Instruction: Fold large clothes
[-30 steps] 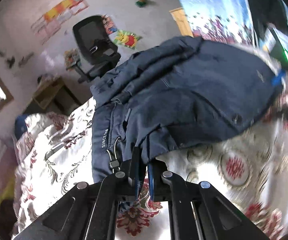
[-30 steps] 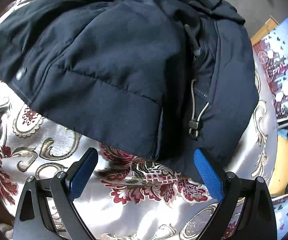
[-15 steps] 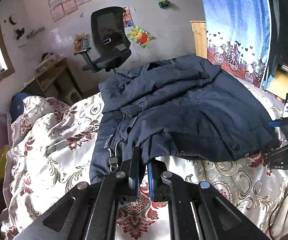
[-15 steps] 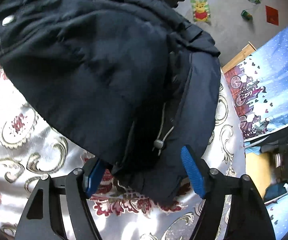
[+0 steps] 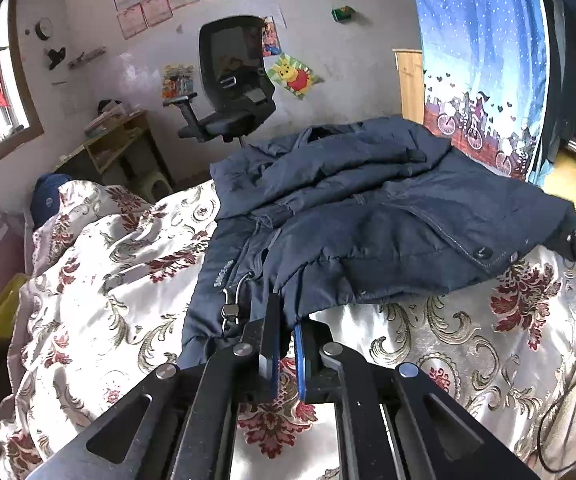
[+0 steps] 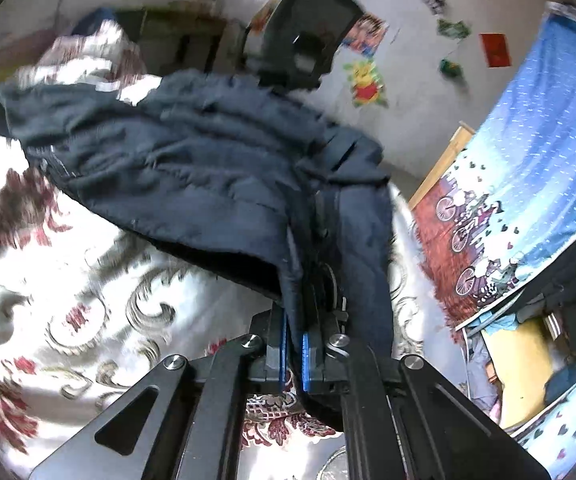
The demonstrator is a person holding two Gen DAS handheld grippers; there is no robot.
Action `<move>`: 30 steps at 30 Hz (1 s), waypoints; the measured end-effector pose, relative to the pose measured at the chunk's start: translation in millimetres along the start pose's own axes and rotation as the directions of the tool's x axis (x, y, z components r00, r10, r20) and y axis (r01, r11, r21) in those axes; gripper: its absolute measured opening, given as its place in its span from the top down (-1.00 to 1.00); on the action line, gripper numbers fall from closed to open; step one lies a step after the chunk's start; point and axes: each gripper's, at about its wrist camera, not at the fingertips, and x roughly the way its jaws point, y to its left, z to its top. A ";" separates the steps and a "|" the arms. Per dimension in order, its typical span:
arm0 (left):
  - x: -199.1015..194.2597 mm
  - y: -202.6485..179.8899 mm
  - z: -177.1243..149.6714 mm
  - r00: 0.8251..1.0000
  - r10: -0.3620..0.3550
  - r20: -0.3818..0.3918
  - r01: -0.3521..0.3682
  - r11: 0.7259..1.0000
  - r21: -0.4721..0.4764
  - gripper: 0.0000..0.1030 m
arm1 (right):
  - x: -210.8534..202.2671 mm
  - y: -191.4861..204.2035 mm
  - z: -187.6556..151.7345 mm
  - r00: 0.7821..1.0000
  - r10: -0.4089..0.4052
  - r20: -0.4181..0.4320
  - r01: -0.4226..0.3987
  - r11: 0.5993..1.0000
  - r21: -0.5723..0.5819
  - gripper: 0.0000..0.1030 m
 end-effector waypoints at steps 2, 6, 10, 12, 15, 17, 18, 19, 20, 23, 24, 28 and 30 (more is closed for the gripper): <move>-14.4 2.0 -1.5 1.000 -0.001 0.018 0.001 1.000 0.000 0.89 | -15.3 -3.3 1.7 0.999 -0.006 0.040 0.005 1.000 0.015 0.93; -42.9 10.5 -3.0 0.999 -0.009 0.047 0.009 1.000 -0.010 0.89 | -44.3 -16.9 6.9 0.993 -0.004 0.118 -0.001 0.999 0.039 0.93; -74.5 19.0 -4.2 0.996 -0.012 0.083 0.013 1.000 -0.011 0.89 | -84.1 -21.5 9.8 0.982 -0.002 0.190 -0.006 0.999 0.042 0.93; -91.4 23.7 -3.7 0.995 -0.021 0.100 0.023 1.000 -0.015 0.90 | -104.1 -20.7 11.4 0.977 0.001 0.215 -0.011 0.999 0.046 0.93; -113.9 28.9 -4.1 0.991 -0.026 0.131 0.028 1.000 -0.011 0.90 | -131.8 -22.9 14.7 0.966 0.003 0.258 -0.019 0.998 0.057 0.94; -125.8 31.9 -3.2 0.988 -0.027 0.151 0.028 1.000 -0.001 0.90 | -145.8 -25.5 16.3 0.959 0.001 0.283 -0.020 0.998 0.063 0.94; -132.8 31.9 -1.9 0.986 -0.026 0.163 0.025 1.000 0.006 0.90 | -151.5 -24.8 19.3 0.957 -0.002 0.290 -0.017 0.998 0.063 0.94; -137.5 31.2 -0.1 0.985 -0.023 0.171 0.021 1.000 0.011 0.90 | -155.9 -24.9 21.7 0.955 -0.005 0.298 -0.014 0.998 0.063 0.94; -139.9 31.7 1.9 0.984 -0.019 0.180 0.016 1.000 0.017 0.90 | -157.7 -25.3 24.3 0.953 -0.007 0.303 -0.012 0.998 0.061 0.94; -137.0 31.9 7.3 0.981 -0.004 0.192 -0.001 1.000 0.025 0.90 | -152.2 -25.1 37.3 0.954 -0.015 0.300 0.002 0.999 0.042 0.94; -132.2 33.3 11.0 0.981 0.001 0.193 -0.005 1.000 0.020 0.90 | -150.3 -23.7 40.8 0.955 -0.016 0.297 0.005 0.999 0.038 0.94; -110.4 40.1 30.4 0.982 0.015 0.188 -0.012 1.000 -0.018 0.90 | -128.4 -24.4 61.1 0.959 -0.018 0.284 0.008 0.999 0.036 0.94; -100.1 40.6 42.1 0.980 0.033 0.195 -0.030 0.999 -0.018 0.90 | -116.3 -27.4 75.0 0.959 -0.027 0.283 0.017 0.999 0.036 0.94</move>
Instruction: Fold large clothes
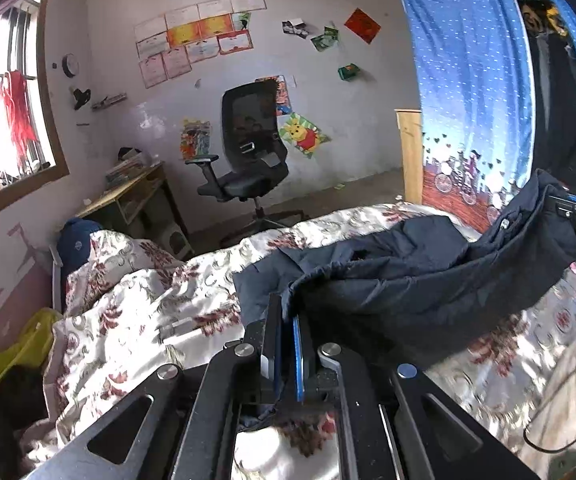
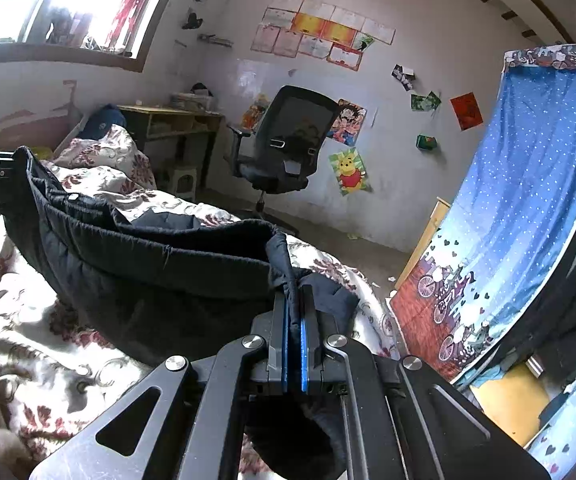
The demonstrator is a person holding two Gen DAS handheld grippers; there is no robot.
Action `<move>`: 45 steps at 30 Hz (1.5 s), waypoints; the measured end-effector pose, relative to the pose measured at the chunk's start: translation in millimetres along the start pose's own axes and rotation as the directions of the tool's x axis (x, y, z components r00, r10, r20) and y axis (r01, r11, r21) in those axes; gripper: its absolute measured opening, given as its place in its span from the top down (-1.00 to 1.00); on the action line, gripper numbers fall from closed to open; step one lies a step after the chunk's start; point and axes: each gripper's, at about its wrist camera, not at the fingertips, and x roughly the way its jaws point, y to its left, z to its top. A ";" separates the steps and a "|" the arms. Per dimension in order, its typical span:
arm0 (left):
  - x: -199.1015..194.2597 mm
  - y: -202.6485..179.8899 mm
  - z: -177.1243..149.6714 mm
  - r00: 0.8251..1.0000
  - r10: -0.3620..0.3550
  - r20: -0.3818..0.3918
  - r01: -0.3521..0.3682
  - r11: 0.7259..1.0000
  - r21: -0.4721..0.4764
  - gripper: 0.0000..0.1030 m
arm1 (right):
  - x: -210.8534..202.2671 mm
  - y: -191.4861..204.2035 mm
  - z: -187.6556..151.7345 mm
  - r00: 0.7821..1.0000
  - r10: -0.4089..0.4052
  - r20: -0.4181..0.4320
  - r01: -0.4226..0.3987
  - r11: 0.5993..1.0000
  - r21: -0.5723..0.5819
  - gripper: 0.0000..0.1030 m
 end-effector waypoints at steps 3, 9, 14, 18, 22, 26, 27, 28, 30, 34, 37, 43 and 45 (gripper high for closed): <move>24.4 1.4 16.4 1.000 0.017 -0.003 -0.017 1.000 0.007 0.90 | 28.9 -3.0 15.4 1.000 -0.017 -0.012 0.017 1.000 -0.010 0.94; 78.3 2.6 41.4 0.999 0.038 -0.017 -0.038 0.999 0.002 0.90 | 95.7 -10.5 35.3 0.998 -0.031 -0.047 0.031 1.000 0.000 0.94; 133.6 4.0 54.7 0.998 0.053 -0.037 -0.053 0.999 -0.009 0.90 | 156.7 -10.0 42.9 0.997 -0.039 -0.071 0.039 0.999 0.000 0.94; 182.9 5.0 58.3 0.996 0.055 -0.068 -0.056 0.998 -0.026 0.90 | 208.5 -7.4 42.2 0.994 -0.039 -0.101 0.041 0.999 0.013 0.94; 228.8 2.0 59.2 0.993 0.054 -0.102 -0.056 0.998 -0.019 0.90 | 257.4 -6.1 38.3 0.989 -0.036 -0.144 0.041 0.999 0.033 0.94; 269.0 1.5 56.2 0.988 0.038 -0.150 -0.042 0.999 -0.025 0.90 | 302.9 -5.1 31.0 0.980 -0.021 -0.196 0.032 0.998 0.056 0.94; 281.7 2.3 54.0 0.986 0.030 -0.166 -0.036 0.999 -0.034 0.90 | 311.0 -4.5 29.2 0.979 -0.019 -0.205 0.031 0.998 0.058 0.94; 290.6 3.0 51.6 0.984 0.024 -0.178 -0.032 0.999 -0.041 0.90 | 322.9 -2.8 26.7 0.976 -0.016 -0.218 0.030 0.998 0.061 0.94; 303.6 2.0 46.2 0.980 0.018 -0.196 -0.029 0.998 -0.050 0.90 | 336.8 0.4 23.1 0.972 -0.012 -0.234 0.028 0.998 0.065 0.94; 324.4 0.7 37.2 0.975 0.012 -0.221 -0.027 0.998 -0.063 0.89 | 360.4 5.9 12.5 0.968 -0.007 -0.253 0.026 0.997 0.071 0.93; 332.6 2.7 34.5 0.972 0.001 -0.237 -0.024 0.995 -0.094 0.87 | 369.4 4.2 3.8 0.966 0.029 -0.257 -0.002 0.995 0.103 0.91; 328.0 16.0 36.4 0.970 -0.111 -0.215 0.065 0.976 -0.208 0.35 | 358.0 -8.8 -6.4 0.973 0.083 -0.216 -0.046 0.984 0.171 0.66; 314.9 19.4 39.1 0.978 -0.117 -0.172 0.076 0.970 -0.230 -0.54 | 343.0 -12.6 -6.0 0.981 0.084 -0.174 -0.054 0.983 0.173 0.22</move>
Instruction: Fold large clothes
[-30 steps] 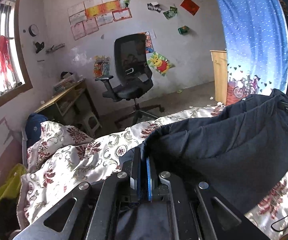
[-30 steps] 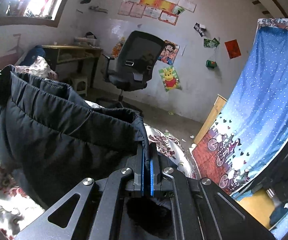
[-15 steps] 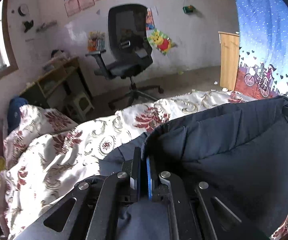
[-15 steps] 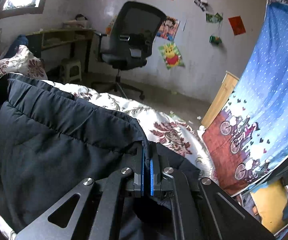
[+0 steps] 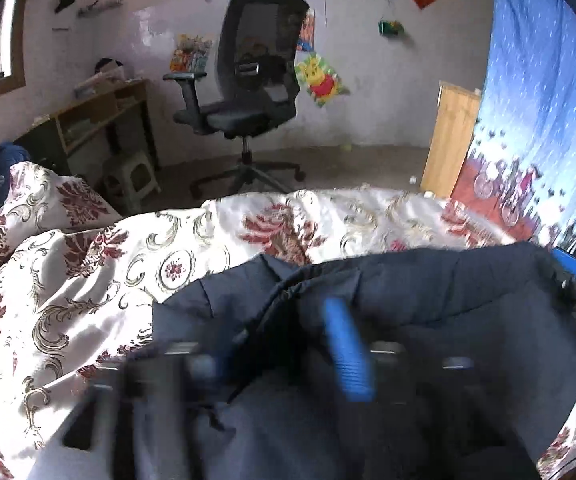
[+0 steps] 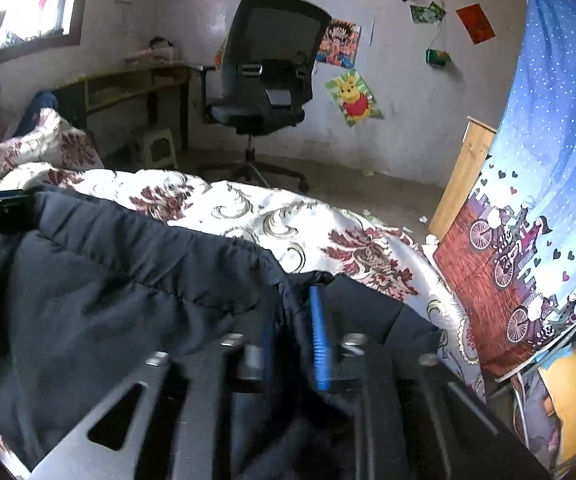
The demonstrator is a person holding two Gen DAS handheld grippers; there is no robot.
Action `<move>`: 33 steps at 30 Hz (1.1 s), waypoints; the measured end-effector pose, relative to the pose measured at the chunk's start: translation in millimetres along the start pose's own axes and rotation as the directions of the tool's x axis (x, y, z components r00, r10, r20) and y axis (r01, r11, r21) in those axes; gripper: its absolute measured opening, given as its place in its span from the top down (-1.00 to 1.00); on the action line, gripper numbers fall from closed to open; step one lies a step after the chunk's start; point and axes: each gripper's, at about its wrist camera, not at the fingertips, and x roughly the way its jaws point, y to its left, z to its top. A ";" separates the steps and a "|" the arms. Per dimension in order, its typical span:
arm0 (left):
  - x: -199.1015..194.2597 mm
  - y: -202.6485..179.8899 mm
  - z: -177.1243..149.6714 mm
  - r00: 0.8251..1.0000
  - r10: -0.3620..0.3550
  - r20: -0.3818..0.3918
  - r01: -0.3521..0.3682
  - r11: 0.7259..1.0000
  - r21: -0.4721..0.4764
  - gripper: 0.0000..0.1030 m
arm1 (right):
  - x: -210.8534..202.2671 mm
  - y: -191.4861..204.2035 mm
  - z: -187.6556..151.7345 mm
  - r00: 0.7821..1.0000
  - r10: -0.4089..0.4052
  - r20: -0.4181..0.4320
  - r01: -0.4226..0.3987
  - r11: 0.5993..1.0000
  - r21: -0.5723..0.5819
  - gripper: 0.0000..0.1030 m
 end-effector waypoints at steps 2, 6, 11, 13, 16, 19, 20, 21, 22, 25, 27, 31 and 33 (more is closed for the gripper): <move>-15.7 1.4 -1.1 0.998 0.009 0.065 -0.009 1.000 -0.007 -0.83 | -18.6 -1.9 -0.3 0.999 -0.004 0.050 0.004 1.000 -0.002 -0.15; -44.0 1.9 -6.1 0.994 -0.009 0.112 0.010 1.000 -0.006 -0.88 | -54.0 -6.6 0.0 0.997 0.003 0.082 -0.003 1.000 0.004 -0.24; -74.0 0.7 -37.5 0.986 -0.117 0.119 0.114 0.993 0.035 -0.95 | -88.8 -3.6 -24.8 0.991 0.125 0.042 -0.127 0.991 0.032 -0.45; -80.0 -4.4 -57.2 0.981 -0.171 0.092 0.165 0.984 0.069 -0.95 | -91.8 4.1 -42.6 0.985 0.172 -0.009 -0.172 0.985 0.029 -0.45; -80.3 -14.4 -84.8 0.969 -0.245 0.026 0.241 0.964 0.117 -0.95 | -87.8 16.9 -74.8 0.965 0.239 -0.110 -0.235 0.971 0.048 -0.45; -68.4 -29.2 -109.0 0.952 -0.300 -0.061 0.306 0.939 0.156 -0.95 | -74.7 24.7 -98.7 0.947 0.268 -0.176 -0.263 0.963 0.050 -0.45; -61.3 -34.4 -114.6 0.951 -0.298 -0.086 0.308 0.936 0.168 -0.95 | -66.9 26.7 -104.4 0.946 0.258 -0.196 -0.255 0.966 0.038 -0.45; -55.8 -38.1 -117.9 0.954 -0.284 -0.097 0.297 0.938 0.176 -0.95 | -61.6 28.2 -108.9 0.945 0.251 -0.209 -0.250 0.968 0.035 -0.45; -52.4 -39.3 -118.9 0.956 -0.274 -0.101 0.288 0.941 0.179 -0.95 | -52.5 27.8 -111.8 0.943 0.247 -0.224 -0.245 0.969 0.037 -0.45; -32.6 -41.9 -112.9 0.970 -0.217 -0.113 0.234 0.957 0.172 -0.95 | -30.8 22.8 -111.0 0.945 0.241 -0.220 -0.232 0.970 0.067 -0.45; -20.5 -41.0 -101.6 0.978 -0.181 -0.102 0.196 0.967 0.162 -0.95 | -21.4 19.1 -106.7 0.950 0.238 -0.205 -0.225 0.971 0.082 -0.45; -0.9 -38.3 -79.3 0.987 -0.133 -0.092 0.145 0.979 0.141 -0.99 | 9.2 8.6 -85.6 0.956 0.218 -0.196 -0.204 0.975 0.090 -0.45; 14.8 -33.9 -66.0 0.989 -0.106 -0.107 0.119 0.985 0.124 -0.99 | 25.9 4.6 -75.8 0.953 0.215 -0.215 -0.198 0.975 0.100 -0.46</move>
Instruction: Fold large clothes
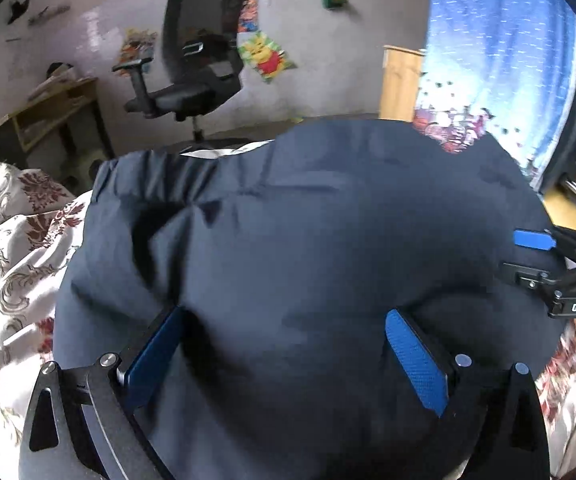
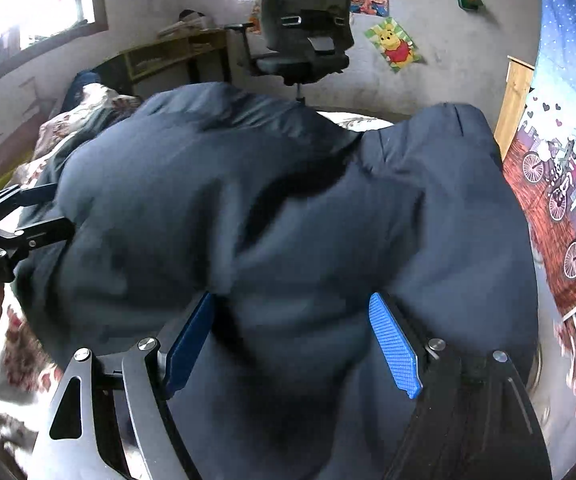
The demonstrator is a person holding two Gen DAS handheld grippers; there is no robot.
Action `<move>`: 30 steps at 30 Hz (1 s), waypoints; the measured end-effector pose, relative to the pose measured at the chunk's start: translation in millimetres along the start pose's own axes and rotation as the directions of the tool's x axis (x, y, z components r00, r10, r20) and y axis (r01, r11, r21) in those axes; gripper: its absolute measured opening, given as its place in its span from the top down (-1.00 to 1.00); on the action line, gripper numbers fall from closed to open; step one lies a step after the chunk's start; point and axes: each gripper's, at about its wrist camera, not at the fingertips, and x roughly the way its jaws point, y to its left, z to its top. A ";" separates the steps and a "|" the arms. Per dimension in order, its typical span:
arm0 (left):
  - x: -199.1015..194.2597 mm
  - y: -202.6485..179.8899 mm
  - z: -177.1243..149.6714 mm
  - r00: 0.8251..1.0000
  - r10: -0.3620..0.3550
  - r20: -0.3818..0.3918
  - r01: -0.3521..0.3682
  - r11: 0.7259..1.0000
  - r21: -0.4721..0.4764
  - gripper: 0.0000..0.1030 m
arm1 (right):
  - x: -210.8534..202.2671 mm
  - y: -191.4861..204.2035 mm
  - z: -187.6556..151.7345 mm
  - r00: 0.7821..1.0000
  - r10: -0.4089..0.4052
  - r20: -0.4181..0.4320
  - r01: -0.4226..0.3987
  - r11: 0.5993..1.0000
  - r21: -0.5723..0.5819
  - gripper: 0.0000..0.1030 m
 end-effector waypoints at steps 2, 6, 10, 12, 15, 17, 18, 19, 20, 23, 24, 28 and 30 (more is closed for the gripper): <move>10.3 8.1 10.1 1.000 0.015 0.003 -0.015 1.000 -0.020 -0.99 | 15.0 -8.9 14.4 1.000 0.001 -0.001 -0.001 1.000 0.026 -0.47; 23.5 17.3 16.8 0.999 0.039 0.018 -0.038 0.998 -0.047 -1.00 | 37.2 -11.0 32.6 1.000 -0.021 0.008 0.021 0.999 0.028 -0.53; 31.6 29.1 21.7 0.998 0.053 0.029 -0.050 0.994 -0.094 -1.00 | 52.9 -13.1 47.3 0.999 -0.036 0.015 0.035 0.999 0.035 -0.55; 35.3 34.5 25.0 0.997 0.062 0.034 -0.058 0.992 -0.110 -1.00 | 57.4 -15.6 52.2 0.999 -0.044 0.017 0.043 0.998 0.053 -0.55; 43.9 41.4 28.5 0.995 0.097 0.030 -0.092 0.987 -0.128 -1.00 | 70.0 -21.2 57.4 0.999 -0.035 0.007 0.034 0.997 0.076 -0.55; 53.7 46.6 30.0 0.997 0.079 0.012 -0.076 0.986 -0.148 -1.00 | 78.3 -20.4 56.5 1.000 -0.030 -0.004 0.030 0.997 0.072 -0.57; 59.7 49.5 30.2 0.998 0.057 -0.001 -0.056 0.986 -0.155 -1.00 | 81.6 -19.4 56.5 0.999 -0.032 -0.004 0.032 0.997 0.065 -0.58; 63.0 51.5 30.0 0.999 0.045 -0.007 -0.046 0.986 -0.161 -1.00 | 85.4 -18.1 56.2 1.000 -0.030 -0.006 0.030 0.998 0.060 -0.59; 67.6 55.4 29.5 1.000 0.022 -0.009 -0.023 0.984 -0.178 -1.00 | 87.2 -17.7 55.2 1.000 -0.027 -0.009 0.028 0.998 0.061 -0.59; 72.5 60.6 23.6 1.000 -0.003 0.006 0.005 0.978 -0.209 -1.00 | 92.5 -19.9 51.9 1.000 -0.005 0.001 0.005 0.997 0.073 -0.61; 73.1 60.9 21.1 1.000 -0.008 0.016 0.011 0.977 -0.213 -1.00 | 93.4 -20.8 50.6 1.000 0.001 0.009 -0.001 0.997 0.080 -0.61; 75.4 57.8 16.9 0.999 0.004 0.043 0.005 0.979 -0.203 -1.00 | 95.1 -20.5 42.3 0.999 -0.005 0.045 0.001 0.997 0.083 -0.62; 76.4 56.7 16.9 0.999 0.005 0.049 0.005 0.980 -0.199 -1.00 | 94.8 -20.4 39.8 0.998 -0.009 0.062 0.004 0.996 0.084 -0.62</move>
